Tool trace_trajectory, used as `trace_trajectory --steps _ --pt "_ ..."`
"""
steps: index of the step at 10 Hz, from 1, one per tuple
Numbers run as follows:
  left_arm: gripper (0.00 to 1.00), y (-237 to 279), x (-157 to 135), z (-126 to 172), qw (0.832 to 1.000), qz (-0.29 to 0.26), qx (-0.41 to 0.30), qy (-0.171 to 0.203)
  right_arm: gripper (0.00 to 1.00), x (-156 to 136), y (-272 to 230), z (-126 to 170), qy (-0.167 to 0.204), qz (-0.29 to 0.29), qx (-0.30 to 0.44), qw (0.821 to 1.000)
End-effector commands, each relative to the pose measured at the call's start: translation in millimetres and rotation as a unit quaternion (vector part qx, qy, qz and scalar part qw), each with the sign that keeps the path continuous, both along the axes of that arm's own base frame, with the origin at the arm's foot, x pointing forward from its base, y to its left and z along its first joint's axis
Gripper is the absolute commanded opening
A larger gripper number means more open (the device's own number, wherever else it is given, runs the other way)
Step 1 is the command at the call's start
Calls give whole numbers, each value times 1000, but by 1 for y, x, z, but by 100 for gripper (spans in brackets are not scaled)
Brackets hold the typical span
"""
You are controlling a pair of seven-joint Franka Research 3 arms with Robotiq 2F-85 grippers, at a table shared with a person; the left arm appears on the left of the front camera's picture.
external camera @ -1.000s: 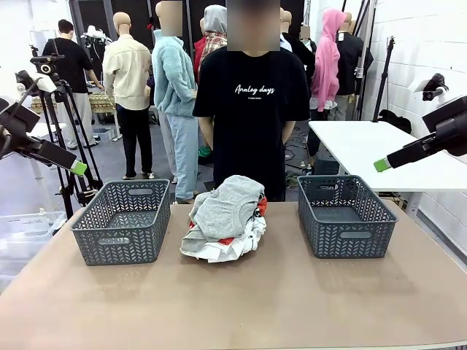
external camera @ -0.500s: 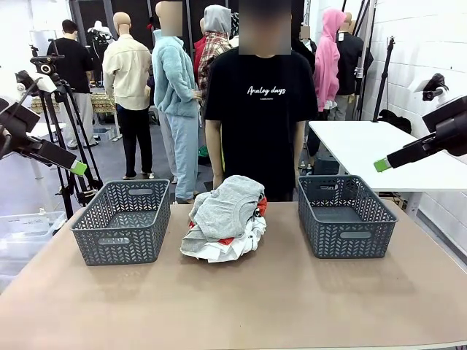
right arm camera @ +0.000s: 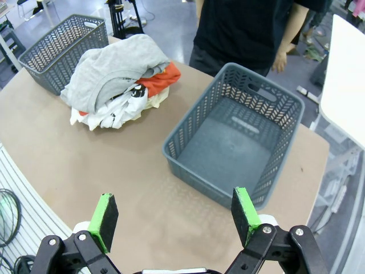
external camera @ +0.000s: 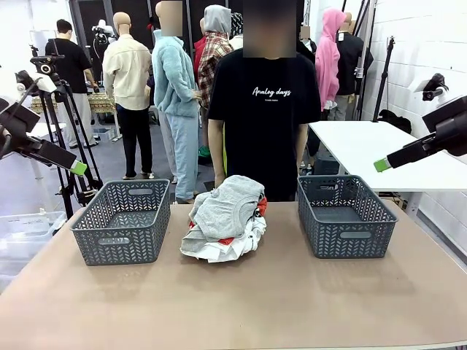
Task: Sort the tops and bottoms.
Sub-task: Lift clothes from the center of the table with your left hand.
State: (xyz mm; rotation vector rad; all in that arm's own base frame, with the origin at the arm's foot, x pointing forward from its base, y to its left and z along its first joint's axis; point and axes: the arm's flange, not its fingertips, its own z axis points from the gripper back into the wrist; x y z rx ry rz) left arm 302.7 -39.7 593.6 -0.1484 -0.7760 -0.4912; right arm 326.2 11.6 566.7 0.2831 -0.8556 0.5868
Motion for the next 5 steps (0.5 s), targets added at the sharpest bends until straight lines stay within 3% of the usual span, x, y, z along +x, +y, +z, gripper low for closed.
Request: trace_trajectory --steps 1,5 --pt "100 1 0 0 1000 0 -3 -1 100 -1 0 0 2 6 1 1000" --pt "100 1 0 0 1000 0 -3 -1 100 -1 0 0 2 6 1 1000"
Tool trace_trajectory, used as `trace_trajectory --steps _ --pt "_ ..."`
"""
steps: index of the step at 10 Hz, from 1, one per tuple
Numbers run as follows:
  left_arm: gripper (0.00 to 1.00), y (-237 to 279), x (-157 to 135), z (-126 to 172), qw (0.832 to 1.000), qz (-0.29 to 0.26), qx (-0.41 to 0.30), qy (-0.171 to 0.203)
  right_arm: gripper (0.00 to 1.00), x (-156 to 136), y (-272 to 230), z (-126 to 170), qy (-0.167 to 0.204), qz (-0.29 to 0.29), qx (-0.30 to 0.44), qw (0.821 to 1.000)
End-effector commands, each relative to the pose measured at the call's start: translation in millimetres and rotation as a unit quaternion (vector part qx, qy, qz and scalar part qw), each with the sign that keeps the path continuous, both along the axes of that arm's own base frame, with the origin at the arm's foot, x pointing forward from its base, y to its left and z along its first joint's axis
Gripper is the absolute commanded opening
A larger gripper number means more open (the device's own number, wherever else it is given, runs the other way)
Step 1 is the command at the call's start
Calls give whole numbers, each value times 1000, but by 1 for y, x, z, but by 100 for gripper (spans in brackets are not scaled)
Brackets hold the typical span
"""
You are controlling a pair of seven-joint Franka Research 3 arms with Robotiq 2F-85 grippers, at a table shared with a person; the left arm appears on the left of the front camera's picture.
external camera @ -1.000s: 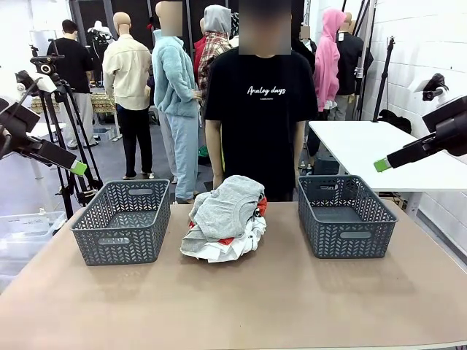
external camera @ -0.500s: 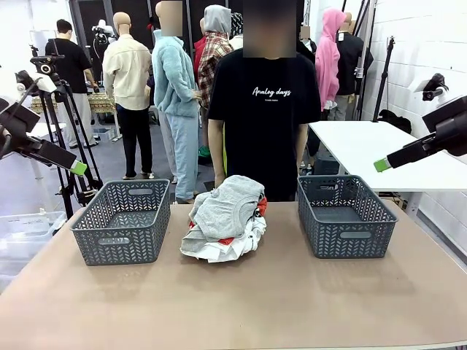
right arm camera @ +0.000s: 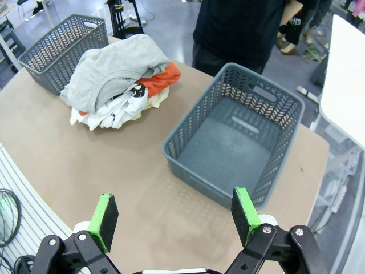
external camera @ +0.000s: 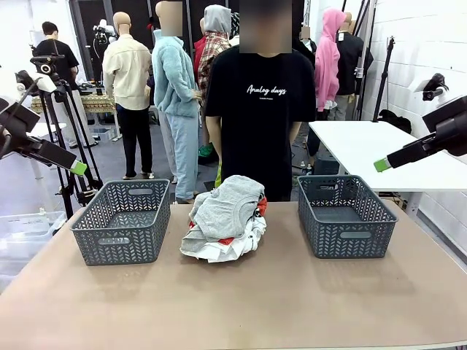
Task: Sort the tops and bottoms.
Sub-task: Lift clothes from the center of the table with your left hand.
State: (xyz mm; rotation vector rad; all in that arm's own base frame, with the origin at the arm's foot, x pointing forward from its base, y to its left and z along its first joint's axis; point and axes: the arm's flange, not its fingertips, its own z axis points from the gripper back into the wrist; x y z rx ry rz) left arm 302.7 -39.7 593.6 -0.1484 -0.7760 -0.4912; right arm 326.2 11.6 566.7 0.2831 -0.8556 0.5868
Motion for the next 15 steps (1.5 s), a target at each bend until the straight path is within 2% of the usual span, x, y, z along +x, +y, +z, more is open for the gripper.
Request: trace_trajectory --steps 1,9,11,14,15 --pt "100 1 0 0 1000 0 -2 -1 100 -1 0 0 2 6 1 1000" --pt "100 0 0 0 1000 0 0 0 100 -1 0 0 2 6 1 1000" --pt "100 -8 -4 10 1000 -10 -10 -17 100 -1 0 0 2 6 1 1000" --pt "100 -26 24 18 1000 -13 -17 -11 100 -1 0 0 2 6 1 1000" --pt "100 -38 43 15 1000 -21 -22 1 100 -1 0 0 2 6 1 1000"
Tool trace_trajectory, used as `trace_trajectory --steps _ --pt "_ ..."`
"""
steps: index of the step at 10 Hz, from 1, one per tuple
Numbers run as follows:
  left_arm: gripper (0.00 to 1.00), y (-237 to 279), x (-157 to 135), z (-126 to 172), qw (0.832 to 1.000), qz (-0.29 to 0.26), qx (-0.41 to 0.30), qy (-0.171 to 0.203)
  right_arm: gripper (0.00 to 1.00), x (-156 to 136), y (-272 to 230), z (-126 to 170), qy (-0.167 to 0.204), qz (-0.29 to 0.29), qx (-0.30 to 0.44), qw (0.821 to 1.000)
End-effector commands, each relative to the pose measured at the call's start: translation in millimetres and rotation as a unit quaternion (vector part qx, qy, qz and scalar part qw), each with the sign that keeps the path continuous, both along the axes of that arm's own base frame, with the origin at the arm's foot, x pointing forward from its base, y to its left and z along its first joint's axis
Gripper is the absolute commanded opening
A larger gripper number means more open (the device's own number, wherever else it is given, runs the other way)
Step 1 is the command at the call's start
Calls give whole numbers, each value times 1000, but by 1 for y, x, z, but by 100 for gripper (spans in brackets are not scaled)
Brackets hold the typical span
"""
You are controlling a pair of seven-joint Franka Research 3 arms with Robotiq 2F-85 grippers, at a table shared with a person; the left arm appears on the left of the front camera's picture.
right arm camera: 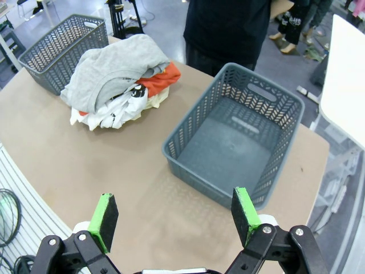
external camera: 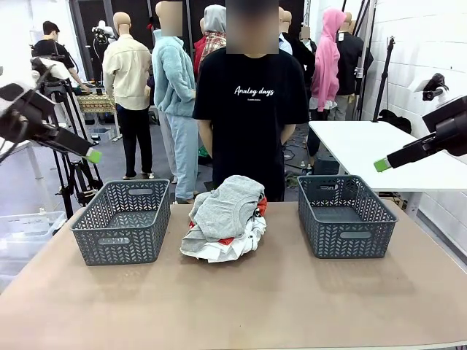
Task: Sort the tops and bottoms.
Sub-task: Lift clothes from the center of the table with your left hand.
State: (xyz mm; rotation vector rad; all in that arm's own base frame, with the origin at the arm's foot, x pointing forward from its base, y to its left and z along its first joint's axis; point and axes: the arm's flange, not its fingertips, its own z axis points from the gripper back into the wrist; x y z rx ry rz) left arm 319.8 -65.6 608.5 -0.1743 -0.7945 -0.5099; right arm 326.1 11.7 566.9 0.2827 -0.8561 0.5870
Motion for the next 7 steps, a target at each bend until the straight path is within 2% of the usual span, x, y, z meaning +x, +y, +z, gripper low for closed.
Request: trace_trajectory --steps 1,3,5,7 --pt "100 -28 46 -10 999 -17 -14 29 100 -1 0 -1 2 6 1 1000" --pt "100 -63 84 -31 999 -18 8 47 100 -1 0 -1 2 6 1 1000" --pt "100 -80 116 -48 996 -28 9 83 100 -1 0 -1 2 6 1 1000" --pt "100 -79 101 -57 997 -21 20 70 100 -1 0 -1 2 6 1 1000"
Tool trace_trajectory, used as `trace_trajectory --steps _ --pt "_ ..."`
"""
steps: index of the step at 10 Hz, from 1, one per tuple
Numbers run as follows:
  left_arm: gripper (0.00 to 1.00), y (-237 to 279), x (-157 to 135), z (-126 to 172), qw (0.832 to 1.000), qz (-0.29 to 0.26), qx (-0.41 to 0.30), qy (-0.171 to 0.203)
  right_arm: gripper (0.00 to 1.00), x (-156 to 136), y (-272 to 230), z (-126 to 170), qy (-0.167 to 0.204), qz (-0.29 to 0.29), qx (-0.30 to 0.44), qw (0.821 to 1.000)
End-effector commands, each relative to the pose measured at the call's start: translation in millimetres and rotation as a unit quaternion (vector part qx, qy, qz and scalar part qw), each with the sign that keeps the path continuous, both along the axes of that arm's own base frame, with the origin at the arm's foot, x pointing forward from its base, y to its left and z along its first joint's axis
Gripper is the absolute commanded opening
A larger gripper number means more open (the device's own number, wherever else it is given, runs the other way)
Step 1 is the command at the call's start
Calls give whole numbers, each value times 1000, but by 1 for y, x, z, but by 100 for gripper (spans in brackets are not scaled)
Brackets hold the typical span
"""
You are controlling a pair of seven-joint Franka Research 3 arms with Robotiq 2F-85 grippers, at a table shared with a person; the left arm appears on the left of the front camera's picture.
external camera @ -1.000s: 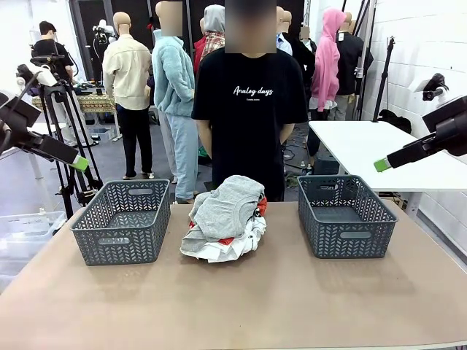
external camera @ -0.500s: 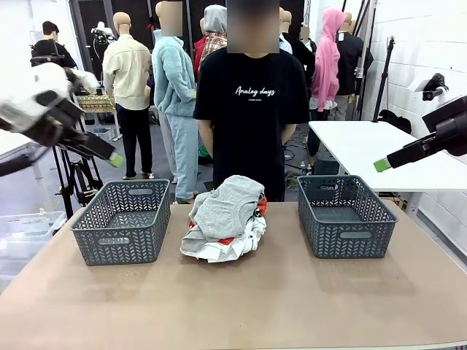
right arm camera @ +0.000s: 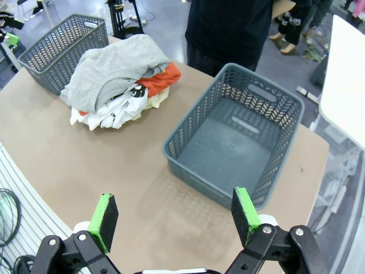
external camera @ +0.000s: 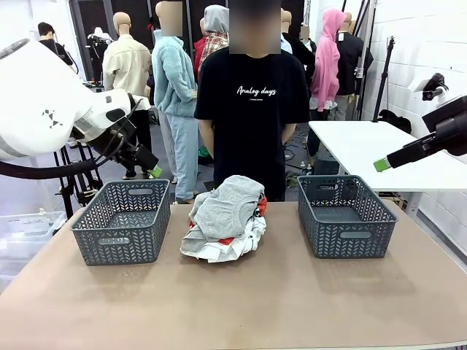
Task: Sort the tops and bottoms.
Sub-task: Lift clothes from the center of the table with your left hand.
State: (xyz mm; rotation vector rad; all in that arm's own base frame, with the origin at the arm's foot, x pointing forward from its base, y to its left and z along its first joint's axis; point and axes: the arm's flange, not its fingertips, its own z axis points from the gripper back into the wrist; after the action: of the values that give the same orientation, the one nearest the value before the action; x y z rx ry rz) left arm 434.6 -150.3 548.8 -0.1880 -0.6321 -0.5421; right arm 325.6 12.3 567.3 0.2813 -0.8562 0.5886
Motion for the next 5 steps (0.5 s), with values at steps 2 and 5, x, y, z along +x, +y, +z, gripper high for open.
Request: trace_trajectory --steps 2,5 --pt "100 6 -14 2 1000 -2 -1 -6 100 0 0 -1 3 5 2 1000" --pt "100 -11 24 -10 1000 -30 -7 -3 100 0 0 -1 3 5 2 1000"
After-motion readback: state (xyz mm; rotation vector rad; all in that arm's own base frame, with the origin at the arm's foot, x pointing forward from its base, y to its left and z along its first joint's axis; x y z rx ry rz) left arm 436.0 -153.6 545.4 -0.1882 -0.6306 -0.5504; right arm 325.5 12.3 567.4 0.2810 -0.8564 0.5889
